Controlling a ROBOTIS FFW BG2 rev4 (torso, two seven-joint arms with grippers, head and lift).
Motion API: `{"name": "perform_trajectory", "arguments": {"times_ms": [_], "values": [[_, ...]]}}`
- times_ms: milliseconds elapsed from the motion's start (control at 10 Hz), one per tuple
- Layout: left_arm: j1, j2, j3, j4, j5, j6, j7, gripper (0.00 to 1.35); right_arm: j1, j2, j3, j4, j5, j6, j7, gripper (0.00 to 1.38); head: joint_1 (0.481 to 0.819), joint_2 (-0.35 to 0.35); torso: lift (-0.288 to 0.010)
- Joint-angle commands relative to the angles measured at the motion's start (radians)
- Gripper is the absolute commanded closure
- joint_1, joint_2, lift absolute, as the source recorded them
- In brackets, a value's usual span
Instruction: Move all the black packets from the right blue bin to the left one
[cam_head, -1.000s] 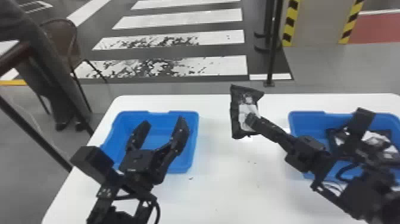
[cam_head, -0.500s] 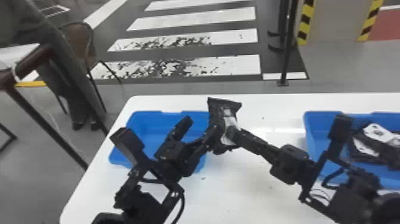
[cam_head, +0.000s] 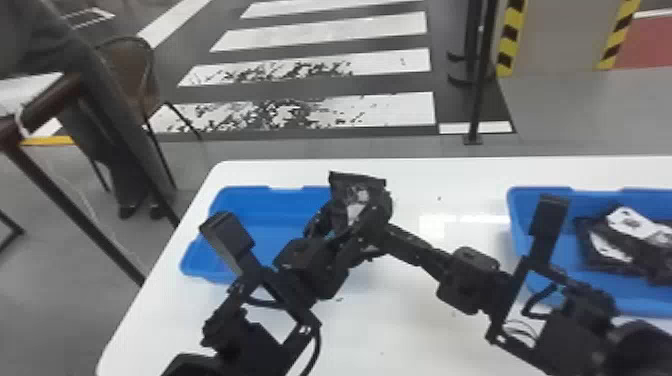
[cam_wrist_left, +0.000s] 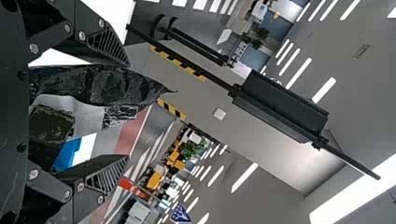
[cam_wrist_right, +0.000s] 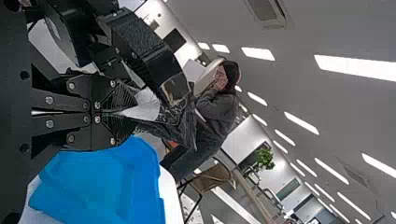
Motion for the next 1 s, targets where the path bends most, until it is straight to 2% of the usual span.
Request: {"name": "perform_trajectory", "arguments": {"times_ms": [0,100,200,400,500,600,700,800,900], "values": [[-0.003,-0.001,0.004,-0.005,-0.012,0.037,0.002,0.99,0.000,0.000,0.002,0.000,-0.003,0.000,0.000,1.14,0.695,0.220,-0.140],[-0.003,-0.001,0.004,-0.010,-0.061,0.010,0.002,1.17,0.000,0.000,0.002,0.000,-0.009,-0.002,0.000,1.14,0.695,0.219,-0.140],[0.002,-0.001,0.000,-0.010,-0.067,-0.024,0.014,1.21,0.000,0.000,0.002,-0.002,-0.011,-0.002,0.000,1.14,0.695,0.220,-0.140],[0.005,-0.001,0.004,-0.010,-0.063,-0.034,0.014,1.21,-0.003,0.000,0.002,0.000,-0.017,-0.010,0.000,1.14,0.695,0.231,-0.140],[0.002,-0.001,0.002,-0.010,-0.067,-0.044,0.014,1.21,0.000,0.000,0.002,0.012,-0.043,-0.024,0.002,1.08,0.695,0.232,-0.140],[-0.003,-0.001,0.012,-0.010,-0.091,-0.058,0.017,1.21,0.005,0.000,0.000,0.020,-0.059,-0.059,0.002,0.85,0.695,0.232,-0.140],[-0.013,-0.004,0.038,-0.002,-0.141,-0.073,0.029,1.21,0.012,0.002,-0.006,0.015,-0.053,-0.076,0.002,0.35,0.695,0.231,-0.140],[-0.037,-0.010,0.068,0.039,-0.223,-0.127,0.054,1.21,0.022,0.002,-0.018,0.007,-0.049,-0.093,0.002,0.05,0.695,0.240,-0.140],[-0.084,-0.016,0.105,0.123,-0.323,-0.179,0.088,1.21,0.024,0.003,-0.028,0.012,-0.049,-0.095,0.002,0.09,0.695,0.250,-0.140]]}}
